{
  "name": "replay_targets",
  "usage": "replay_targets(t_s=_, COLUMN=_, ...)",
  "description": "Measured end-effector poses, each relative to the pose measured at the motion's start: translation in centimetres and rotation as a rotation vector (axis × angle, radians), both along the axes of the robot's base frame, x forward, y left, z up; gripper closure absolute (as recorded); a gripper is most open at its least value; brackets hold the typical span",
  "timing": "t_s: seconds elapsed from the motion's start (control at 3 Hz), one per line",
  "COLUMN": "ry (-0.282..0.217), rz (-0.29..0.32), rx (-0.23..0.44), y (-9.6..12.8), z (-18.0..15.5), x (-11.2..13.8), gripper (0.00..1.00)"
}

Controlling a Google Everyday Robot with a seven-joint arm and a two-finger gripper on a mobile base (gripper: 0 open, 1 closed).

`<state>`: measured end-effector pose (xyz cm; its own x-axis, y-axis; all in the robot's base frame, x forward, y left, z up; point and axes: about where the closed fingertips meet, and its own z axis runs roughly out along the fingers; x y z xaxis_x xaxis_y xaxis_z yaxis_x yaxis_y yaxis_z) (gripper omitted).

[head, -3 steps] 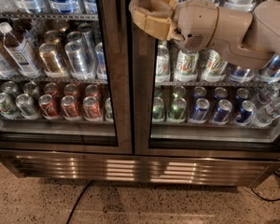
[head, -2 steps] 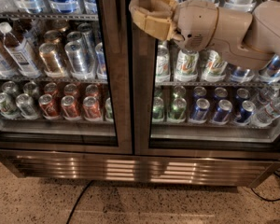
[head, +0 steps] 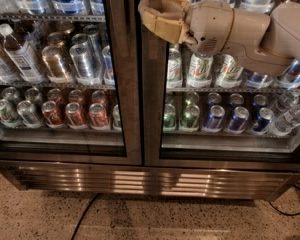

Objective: Open right fridge door

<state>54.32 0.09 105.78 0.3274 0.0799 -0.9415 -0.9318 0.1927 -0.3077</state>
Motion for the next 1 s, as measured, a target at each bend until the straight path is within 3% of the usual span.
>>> replay_targets(t_s=1.0, ry=0.001, rz=0.000, rx=-0.002, y=0.12, z=0.00, x=-0.08, gripper=1.00)
